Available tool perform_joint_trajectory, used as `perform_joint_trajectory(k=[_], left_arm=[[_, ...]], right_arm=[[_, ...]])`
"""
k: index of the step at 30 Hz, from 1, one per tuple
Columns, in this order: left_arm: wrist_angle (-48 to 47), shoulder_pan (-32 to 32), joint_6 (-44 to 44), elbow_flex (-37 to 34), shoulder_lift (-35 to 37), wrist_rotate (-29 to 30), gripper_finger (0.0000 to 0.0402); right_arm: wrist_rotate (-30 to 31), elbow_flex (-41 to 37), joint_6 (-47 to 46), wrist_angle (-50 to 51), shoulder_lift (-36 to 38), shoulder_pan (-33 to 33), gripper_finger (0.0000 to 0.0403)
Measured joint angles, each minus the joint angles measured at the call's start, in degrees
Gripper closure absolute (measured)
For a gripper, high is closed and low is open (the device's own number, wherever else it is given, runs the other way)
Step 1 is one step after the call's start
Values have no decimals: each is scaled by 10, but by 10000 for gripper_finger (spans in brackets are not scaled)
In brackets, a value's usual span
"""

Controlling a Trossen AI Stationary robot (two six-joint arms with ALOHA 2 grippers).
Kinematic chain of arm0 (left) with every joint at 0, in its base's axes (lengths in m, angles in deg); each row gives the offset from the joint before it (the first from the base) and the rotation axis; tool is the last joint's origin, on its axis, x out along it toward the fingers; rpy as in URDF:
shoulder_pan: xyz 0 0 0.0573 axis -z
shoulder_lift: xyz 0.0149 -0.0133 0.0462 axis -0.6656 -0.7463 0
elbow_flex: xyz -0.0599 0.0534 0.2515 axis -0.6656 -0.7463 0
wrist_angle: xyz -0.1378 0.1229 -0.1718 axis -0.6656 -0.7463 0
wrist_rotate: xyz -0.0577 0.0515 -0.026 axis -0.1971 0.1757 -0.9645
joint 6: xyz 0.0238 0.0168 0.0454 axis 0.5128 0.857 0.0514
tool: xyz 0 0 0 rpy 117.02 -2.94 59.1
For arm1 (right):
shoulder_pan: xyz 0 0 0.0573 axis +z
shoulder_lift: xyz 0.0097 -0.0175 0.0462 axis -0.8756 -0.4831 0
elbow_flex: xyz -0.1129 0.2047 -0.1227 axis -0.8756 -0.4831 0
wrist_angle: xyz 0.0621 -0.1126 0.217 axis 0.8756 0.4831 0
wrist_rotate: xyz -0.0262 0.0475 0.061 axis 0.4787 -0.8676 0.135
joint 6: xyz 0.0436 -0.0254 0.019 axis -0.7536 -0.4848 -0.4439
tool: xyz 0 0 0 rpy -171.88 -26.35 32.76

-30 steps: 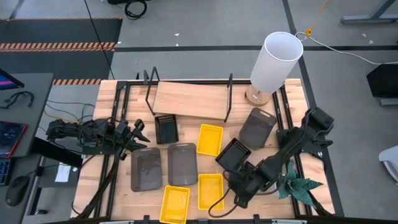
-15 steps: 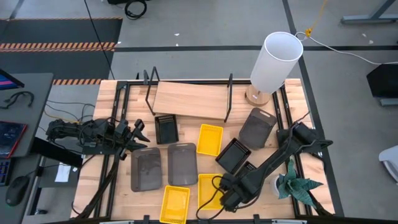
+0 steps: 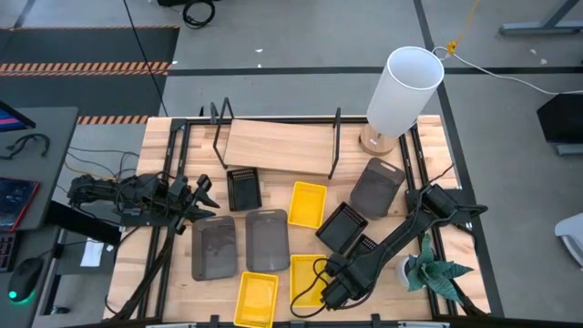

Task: Stack baskets on shelf by color
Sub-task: Stack the bottom right black bin on top of the bottom left black bin

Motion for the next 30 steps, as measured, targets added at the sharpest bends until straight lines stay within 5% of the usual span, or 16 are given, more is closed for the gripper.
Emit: perform_joint_trajectory(k=[11, 22, 30], left_arm=[[0, 0, 0, 0, 0, 0, 284], [0, 0, 0, 0, 0, 0, 284], [0, 0, 0, 0, 0, 0, 284]], right_arm=[[4, -43, -38, -34, 0, 0, 272], [-10, -46, -25, -42, 0, 0, 394], [-23, 28, 4, 50, 0, -1, 396]])
